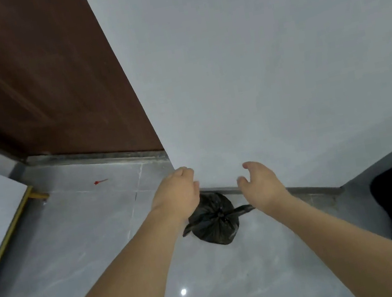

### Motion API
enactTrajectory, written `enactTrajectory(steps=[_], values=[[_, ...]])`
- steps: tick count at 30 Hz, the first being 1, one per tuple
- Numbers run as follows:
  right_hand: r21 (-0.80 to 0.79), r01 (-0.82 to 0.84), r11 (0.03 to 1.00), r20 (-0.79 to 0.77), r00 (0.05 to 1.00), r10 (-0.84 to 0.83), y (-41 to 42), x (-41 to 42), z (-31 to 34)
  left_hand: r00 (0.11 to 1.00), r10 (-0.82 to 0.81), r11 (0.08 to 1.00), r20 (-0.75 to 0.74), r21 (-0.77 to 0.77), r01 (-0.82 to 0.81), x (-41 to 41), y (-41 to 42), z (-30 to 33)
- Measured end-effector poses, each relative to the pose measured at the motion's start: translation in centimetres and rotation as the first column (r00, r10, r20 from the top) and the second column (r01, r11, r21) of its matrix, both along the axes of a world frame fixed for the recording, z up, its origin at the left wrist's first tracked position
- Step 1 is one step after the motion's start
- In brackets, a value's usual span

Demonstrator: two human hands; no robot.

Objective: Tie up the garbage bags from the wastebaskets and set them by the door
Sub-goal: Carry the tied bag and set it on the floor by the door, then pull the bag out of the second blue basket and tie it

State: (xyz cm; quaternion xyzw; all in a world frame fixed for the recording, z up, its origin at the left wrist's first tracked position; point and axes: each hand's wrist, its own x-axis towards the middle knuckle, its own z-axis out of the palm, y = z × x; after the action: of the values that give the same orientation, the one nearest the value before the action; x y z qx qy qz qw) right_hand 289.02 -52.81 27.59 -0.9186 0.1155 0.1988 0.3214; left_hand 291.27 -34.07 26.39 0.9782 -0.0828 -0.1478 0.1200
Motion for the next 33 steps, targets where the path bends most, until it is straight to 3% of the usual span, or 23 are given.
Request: enactTrajectory(steps=[3, 7, 10, 13, 20, 33], values=[[-0.074, -0.092, 0.993, 0.058, 0.994, 0.097, -1.4, -0.9, 13.1, 0.988, -0.098, 0.991, 0.122, 0.106, 0.085, -0.7, -1.1, 13.3], [-0.208, -0.186, 0.96, 0.149, 0.964, 0.219, -3.5, -3.5, 32.1, 0.942, -0.108, 0.986, 0.318, 0.158, 0.06, -3.7, -3.0, 31.9], [-0.299, -0.169, 0.939, 0.27, 0.929, 0.253, -4.9, -7.0, 44.7, 0.901, -0.081, 0.99, 0.427, 0.137, 0.024, -7.4, -3.9, 44.6], [-0.356, -0.128, 0.926, 0.367, 0.892, 0.264, -5.6, -10.9, 53.1, 0.85, -0.163, 0.977, 0.5, 0.199, 0.07, -11.1, -4.8, 52.8], [-0.496, -0.081, 0.864, 0.429, 0.843, 0.325, -6.2, -16.3, 58.4, 0.781, -0.234, 0.958, 0.579, 0.273, 0.085, -14.9, -4.7, 59.6], [-0.441, 0.168, 0.881, 0.46, 0.886, 0.062, -9.6, -21.2, 61.2, 0.732, -0.313, 0.95, 0.605, 0.205, 0.237, -15.0, -7.4, 62.9]])
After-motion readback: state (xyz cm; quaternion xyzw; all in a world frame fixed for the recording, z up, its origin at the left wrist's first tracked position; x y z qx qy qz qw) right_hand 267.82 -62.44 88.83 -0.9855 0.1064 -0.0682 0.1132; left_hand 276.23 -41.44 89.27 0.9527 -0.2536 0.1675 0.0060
